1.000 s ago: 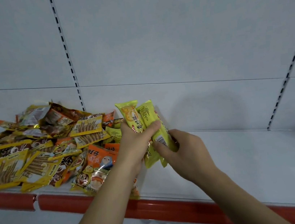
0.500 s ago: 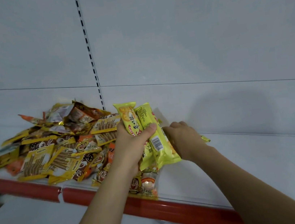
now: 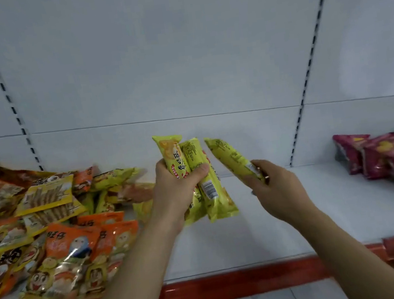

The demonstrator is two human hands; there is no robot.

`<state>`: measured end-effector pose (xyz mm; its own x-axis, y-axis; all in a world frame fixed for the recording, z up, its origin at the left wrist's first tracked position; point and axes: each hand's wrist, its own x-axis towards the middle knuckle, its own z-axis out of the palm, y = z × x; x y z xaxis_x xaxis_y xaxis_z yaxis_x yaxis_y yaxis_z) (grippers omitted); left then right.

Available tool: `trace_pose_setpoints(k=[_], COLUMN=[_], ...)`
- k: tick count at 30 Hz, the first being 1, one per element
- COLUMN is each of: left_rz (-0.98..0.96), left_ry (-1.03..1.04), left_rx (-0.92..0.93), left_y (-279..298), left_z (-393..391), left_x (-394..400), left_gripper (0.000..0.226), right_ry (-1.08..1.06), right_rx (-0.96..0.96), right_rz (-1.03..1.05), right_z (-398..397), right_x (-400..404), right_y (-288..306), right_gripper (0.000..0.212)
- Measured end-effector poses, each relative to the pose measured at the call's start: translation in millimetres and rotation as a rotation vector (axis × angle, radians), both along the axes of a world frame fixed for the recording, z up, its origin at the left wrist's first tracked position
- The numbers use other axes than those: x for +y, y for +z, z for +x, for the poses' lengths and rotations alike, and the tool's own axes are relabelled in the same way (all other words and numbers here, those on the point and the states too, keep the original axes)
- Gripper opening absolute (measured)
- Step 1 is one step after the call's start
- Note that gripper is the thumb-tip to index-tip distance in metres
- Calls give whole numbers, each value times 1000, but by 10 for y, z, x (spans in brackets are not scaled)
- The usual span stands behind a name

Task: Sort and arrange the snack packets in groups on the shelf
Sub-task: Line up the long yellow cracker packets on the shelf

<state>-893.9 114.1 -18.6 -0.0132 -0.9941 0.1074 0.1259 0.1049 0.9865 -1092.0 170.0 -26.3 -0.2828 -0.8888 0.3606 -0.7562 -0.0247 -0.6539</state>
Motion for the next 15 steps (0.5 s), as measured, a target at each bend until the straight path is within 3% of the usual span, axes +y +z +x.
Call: trace_pose_setpoints(k=[4,9,12,15], left_rz=[32,135,155,164], left_ry=[-173,-261,-264,-234], left_rx=[-121,-183,-210,-292], left_y=[-91,-240,-315,-372], left_z=[-783,-1679,-2140,-2577], left_x=[109,109,49,-11], left_gripper=[54,60,69,92], right_ry=[-119,-180,-202,-216], right_rx=[-75,58,188,249], right_rz=[117,239,286,297], right_z=[-499,-1182,-1603,-1960], right_x=[241,386,336,229], right_y=[-83,-123,-157,-191], right_gripper=[24,40,43,41])
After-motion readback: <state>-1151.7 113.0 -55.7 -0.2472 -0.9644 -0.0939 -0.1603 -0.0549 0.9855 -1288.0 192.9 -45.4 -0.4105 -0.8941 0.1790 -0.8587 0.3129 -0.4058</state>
